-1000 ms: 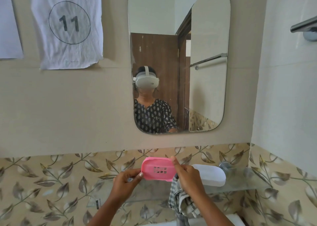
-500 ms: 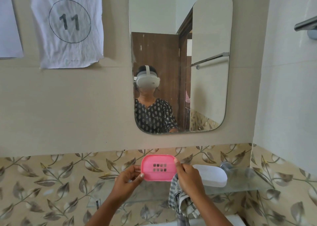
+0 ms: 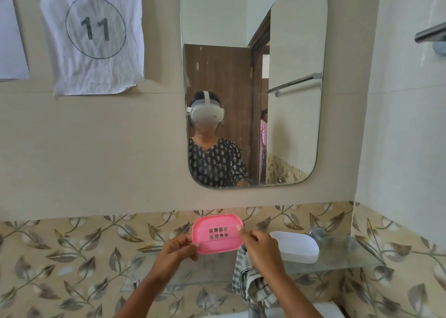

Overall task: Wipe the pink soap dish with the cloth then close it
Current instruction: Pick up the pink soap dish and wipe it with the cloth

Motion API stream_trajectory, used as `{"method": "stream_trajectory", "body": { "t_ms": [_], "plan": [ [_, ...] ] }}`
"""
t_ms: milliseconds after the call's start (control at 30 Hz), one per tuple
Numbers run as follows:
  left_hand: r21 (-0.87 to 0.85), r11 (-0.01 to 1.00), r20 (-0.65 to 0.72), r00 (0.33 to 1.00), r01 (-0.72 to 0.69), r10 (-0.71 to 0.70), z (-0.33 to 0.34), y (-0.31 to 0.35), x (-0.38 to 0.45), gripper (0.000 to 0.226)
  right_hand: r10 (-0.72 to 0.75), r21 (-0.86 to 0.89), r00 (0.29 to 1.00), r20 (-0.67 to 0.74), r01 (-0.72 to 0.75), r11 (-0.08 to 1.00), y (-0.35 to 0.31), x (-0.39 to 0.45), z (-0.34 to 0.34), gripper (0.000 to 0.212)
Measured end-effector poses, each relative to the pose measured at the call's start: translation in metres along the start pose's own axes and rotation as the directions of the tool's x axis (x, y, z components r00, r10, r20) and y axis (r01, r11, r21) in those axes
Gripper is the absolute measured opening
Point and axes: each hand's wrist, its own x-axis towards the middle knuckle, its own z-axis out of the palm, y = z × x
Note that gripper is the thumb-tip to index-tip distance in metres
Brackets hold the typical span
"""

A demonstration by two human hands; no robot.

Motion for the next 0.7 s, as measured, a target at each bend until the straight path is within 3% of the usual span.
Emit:
{"method": "stream_trajectory", "body": {
  "t_ms": [100, 200, 267, 333, 467, 533, 600, 700],
  "plan": [
    [-0.044, 0.999, -0.036, 0.999, 0.013, -0.014, -0.004, -0.002, 0.002, 0.009, 0.135, 0.157, 0.990, -0.031, -0.128, 0.979, -0.004, -0.004, -0.005, 0.043],
    [-0.062, 0.998, -0.038, 0.999, 0.031, -0.033, -0.005, -0.006, 0.006, 0.014, 0.346, 0.383, 0.936, 0.066, -0.344, 0.857, -0.011, -0.006, -0.016, 0.041],
    [-0.064, 0.997, -0.027, 0.999, 0.046, -0.047, -0.005, -0.007, 0.007, 0.029, 0.380, 0.548, 0.922, 0.071, -0.354, 0.758, -0.015, -0.007, -0.023, 0.046],
    [-0.053, 0.998, -0.022, 0.999, 0.044, -0.046, -0.005, -0.008, 0.007, 0.033, 0.351, 0.602, 0.934, -0.066, -0.243, 0.760, -0.019, -0.010, -0.027, 0.048],
    [-0.033, 0.999, -0.003, 1.000, 0.031, -0.031, -0.004, -0.008, 0.006, 0.030, 0.076, 0.377, 0.900, -0.430, 0.103, 0.920, -0.032, -0.021, -0.022, 0.048],
    [-0.031, 0.999, 0.015, 0.999, 0.030, -0.029, -0.004, -0.008, 0.007, 0.028, -0.090, 0.189, 0.862, -0.498, 0.210, 0.959, -0.031, -0.021, -0.010, 0.051],
    [-0.028, 0.999, 0.039, 0.999, 0.027, -0.026, -0.002, -0.006, 0.006, 0.022, -0.203, 0.044, 0.877, -0.435, 0.246, 0.968, -0.029, -0.023, 0.010, 0.058],
    [-0.030, 0.999, 0.054, 0.998, 0.021, -0.019, -0.002, -0.004, 0.004, 0.023, -0.285, -0.100, 0.937, -0.202, 0.270, 0.958, -0.029, -0.032, 0.040, 0.068]
  ]
}}
